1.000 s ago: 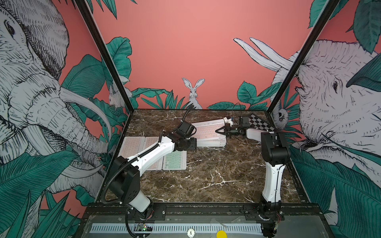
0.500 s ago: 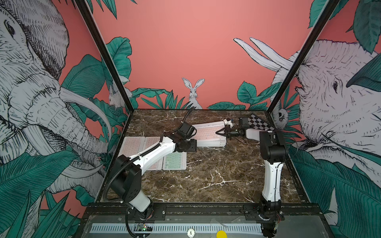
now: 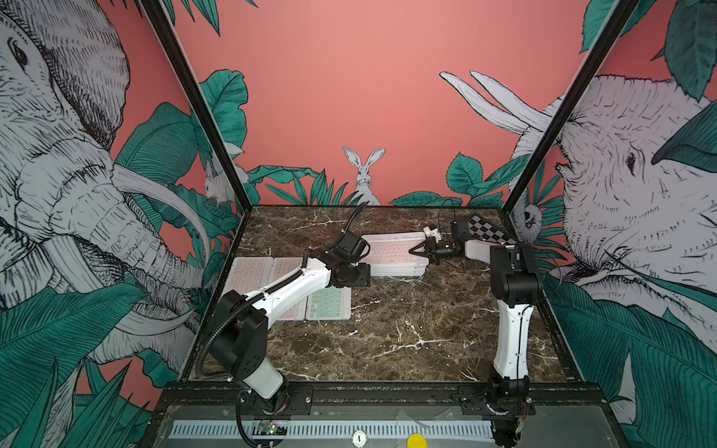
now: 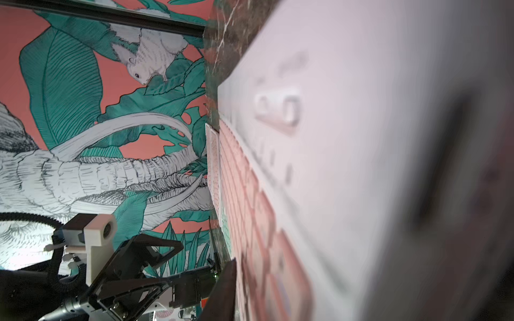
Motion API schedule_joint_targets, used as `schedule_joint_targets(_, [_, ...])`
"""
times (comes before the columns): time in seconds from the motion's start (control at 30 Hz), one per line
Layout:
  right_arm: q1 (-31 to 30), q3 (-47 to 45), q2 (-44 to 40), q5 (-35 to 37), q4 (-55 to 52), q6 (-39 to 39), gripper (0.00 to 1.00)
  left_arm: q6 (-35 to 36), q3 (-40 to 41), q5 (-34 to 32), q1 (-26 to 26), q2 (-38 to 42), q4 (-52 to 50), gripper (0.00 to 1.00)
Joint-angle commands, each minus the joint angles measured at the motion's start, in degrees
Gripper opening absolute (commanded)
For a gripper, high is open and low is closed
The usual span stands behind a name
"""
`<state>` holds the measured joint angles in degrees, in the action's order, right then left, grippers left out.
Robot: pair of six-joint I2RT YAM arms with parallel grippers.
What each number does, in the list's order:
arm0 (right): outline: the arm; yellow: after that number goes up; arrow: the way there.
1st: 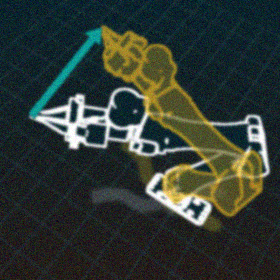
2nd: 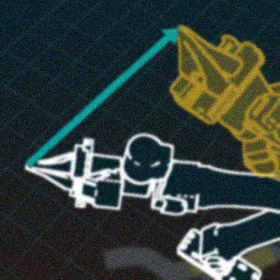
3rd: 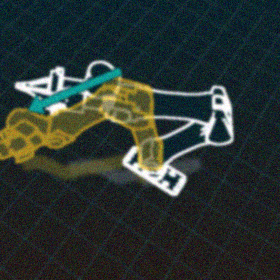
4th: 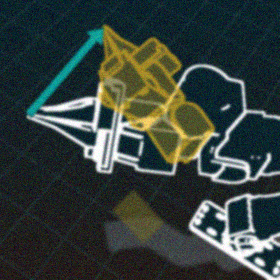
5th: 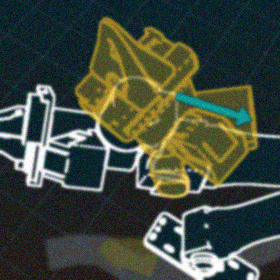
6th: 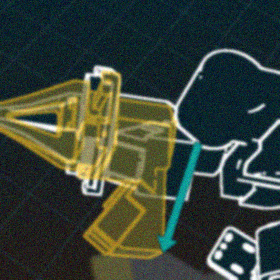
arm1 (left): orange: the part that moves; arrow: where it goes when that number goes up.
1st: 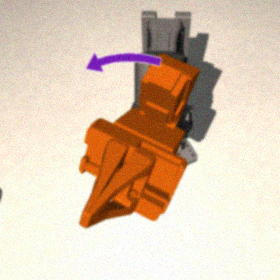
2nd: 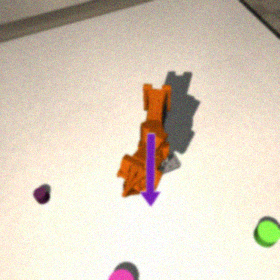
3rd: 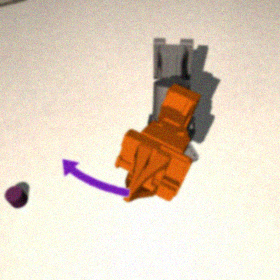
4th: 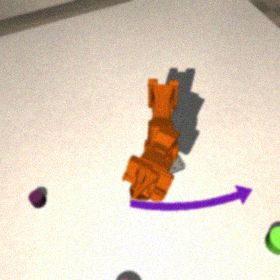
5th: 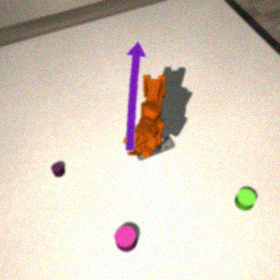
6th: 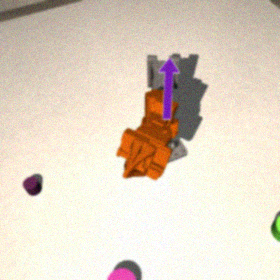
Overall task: Stack the numeric keypads
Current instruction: Place the numeric keypad at the numeric keypad.
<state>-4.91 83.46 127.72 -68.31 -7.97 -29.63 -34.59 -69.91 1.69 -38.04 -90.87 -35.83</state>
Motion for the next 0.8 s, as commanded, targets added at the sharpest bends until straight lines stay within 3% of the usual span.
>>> schedule_joint_targets(0.0, [0.24, 1.61, -0.92, 2.77, -5.32, 5.54, 0.32, -0.22, 0.78, 0.06, 0.48, -0.1, 0.04, 0.67])
schedule_joint_targets(0.13, [0.3, 2.35, -1.66, 5.4, -7.1, 6.04, 0.37, -0.3, 0.87, 0.2, 0.47, -0.27, 0.21, 0.67])
schedule_joint_targets(0.77, [0.31, 5.46, -4.71, 19.65, -17.9, 11.57, 0.42, -0.74, 3.61, 0.89, 0.44, 0.7, 2.8, 0.67])
